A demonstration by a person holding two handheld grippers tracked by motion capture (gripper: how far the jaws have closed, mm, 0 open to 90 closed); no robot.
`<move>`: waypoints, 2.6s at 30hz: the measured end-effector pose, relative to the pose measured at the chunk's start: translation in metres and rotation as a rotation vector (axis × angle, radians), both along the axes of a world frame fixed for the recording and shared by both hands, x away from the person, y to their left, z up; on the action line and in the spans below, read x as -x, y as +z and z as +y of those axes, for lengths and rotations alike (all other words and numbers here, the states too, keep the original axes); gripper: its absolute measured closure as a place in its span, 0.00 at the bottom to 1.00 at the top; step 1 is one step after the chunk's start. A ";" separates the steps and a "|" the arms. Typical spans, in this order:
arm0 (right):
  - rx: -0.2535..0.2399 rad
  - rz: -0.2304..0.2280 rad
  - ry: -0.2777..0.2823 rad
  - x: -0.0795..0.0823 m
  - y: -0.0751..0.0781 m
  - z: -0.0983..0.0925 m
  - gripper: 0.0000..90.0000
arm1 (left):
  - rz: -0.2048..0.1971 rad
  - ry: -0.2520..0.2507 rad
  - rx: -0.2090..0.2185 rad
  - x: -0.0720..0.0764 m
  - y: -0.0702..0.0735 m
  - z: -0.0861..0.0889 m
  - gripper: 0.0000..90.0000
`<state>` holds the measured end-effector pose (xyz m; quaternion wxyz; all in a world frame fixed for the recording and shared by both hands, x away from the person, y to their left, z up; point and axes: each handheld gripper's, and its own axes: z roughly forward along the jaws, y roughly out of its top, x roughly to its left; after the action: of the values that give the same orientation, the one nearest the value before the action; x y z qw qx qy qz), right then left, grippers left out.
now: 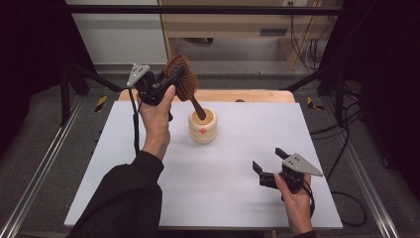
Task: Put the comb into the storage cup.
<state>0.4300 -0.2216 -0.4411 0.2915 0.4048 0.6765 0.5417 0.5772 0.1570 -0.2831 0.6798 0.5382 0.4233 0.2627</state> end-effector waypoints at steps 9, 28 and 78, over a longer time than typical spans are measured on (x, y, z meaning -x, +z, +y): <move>-0.002 0.001 -0.002 0.000 0.000 0.000 0.06 | 0.006 0.006 -0.008 -0.004 -0.003 -0.003 0.58; 0.001 0.002 -0.002 -0.001 0.000 -0.001 0.06 | 0.013 0.012 -0.046 -0.010 -0.016 -0.011 0.58; -0.013 -0.002 -0.011 -0.002 0.000 -0.006 0.06 | 0.022 0.007 -0.131 -0.015 -0.037 -0.031 0.58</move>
<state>0.4317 -0.2274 -0.4410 0.2926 0.4099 0.6706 0.5447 0.5920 0.1261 -0.3205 0.6373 0.5830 0.4146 0.2865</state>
